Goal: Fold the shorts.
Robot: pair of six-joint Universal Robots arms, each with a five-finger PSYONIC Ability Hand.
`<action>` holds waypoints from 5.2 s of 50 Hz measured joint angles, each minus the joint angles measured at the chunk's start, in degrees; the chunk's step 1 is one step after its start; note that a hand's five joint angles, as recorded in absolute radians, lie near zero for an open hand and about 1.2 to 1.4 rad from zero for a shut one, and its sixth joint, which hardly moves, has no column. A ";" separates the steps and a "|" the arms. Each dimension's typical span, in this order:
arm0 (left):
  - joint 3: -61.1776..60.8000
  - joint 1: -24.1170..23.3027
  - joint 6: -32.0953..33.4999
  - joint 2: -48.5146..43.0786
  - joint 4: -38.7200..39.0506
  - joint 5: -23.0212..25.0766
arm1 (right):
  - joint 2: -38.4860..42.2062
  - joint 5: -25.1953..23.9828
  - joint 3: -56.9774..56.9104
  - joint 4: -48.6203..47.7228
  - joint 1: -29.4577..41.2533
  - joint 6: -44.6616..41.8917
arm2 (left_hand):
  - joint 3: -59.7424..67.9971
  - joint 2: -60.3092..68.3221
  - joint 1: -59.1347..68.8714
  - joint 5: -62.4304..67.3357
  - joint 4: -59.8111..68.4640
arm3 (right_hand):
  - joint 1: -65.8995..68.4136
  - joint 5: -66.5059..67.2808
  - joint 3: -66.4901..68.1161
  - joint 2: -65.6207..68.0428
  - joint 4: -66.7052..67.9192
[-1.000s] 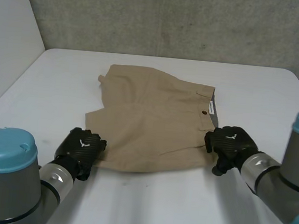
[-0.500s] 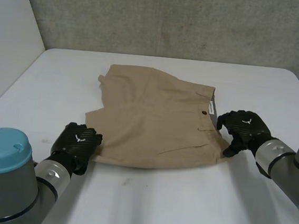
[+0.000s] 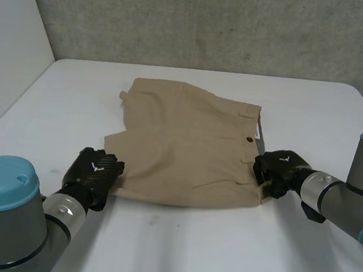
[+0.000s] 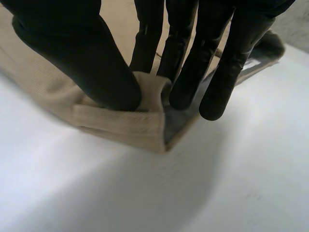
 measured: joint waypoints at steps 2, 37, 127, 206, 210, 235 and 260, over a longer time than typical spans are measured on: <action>-0.02 0.00 0.00 0.00 -0.01 -0.02 | -0.25 -0.27 0.10 1.39 -0.05 -0.07 | -2.36 -2.24 -0.97 -1.94 -2.43 | 0.56 2.59 2.10 1.38 2.26; 0.35 5.98 0.39 0.64 -1.23 0.50 | -18.04 2.13 22.32 -7.44 -1.32 -3.28 | -13.71 -13.54 -10.77 -14.31 -13.69 | 1.25 3.39 2.26 1.38 2.48; -1.42 7.53 0.97 19.70 -45.24 14.98 | -33.36 1.24 19.49 30.36 -2.74 -28.74 | 3.14 3.37 1.06 -0.22 3.19 | 1.82 1.96 2.50 1.95 2.49; 1.24 5.95 -12.67 9.54 -11.68 7.14 | -23.88 8.68 24.88 -9.25 6.10 2.55 | 3.16 3.51 1.06 -0.22 3.20 | -23.62 -30.60 -32.56 -32.38 -32.53; 2.88 6.03 -12.84 11.11 -11.77 7.14 | -23.45 8.67 24.43 -10.50 6.00 6.85 | 3.16 3.51 1.06 -0.22 3.20 | -25.20 -32.58 -34.34 -34.26 -34.39; 10.56 6.19 -13.18 14.94 -11.26 7.18 | -9.72 10.75 18.49 -16.97 9.86 10.39 | 3.16 3.51 1.06 -0.22 3.20 | -25.24 -33.03 -34.44 -34.46 -34.64; 12.37 8.69 -14.49 14.94 -11.18 7.10 | -6.24 10.37 13.23 -15.39 10.40 10.47 | 3.16 3.51 1.06 -0.22 3.20 | -0.56 1.77 1.44 1.65 2.40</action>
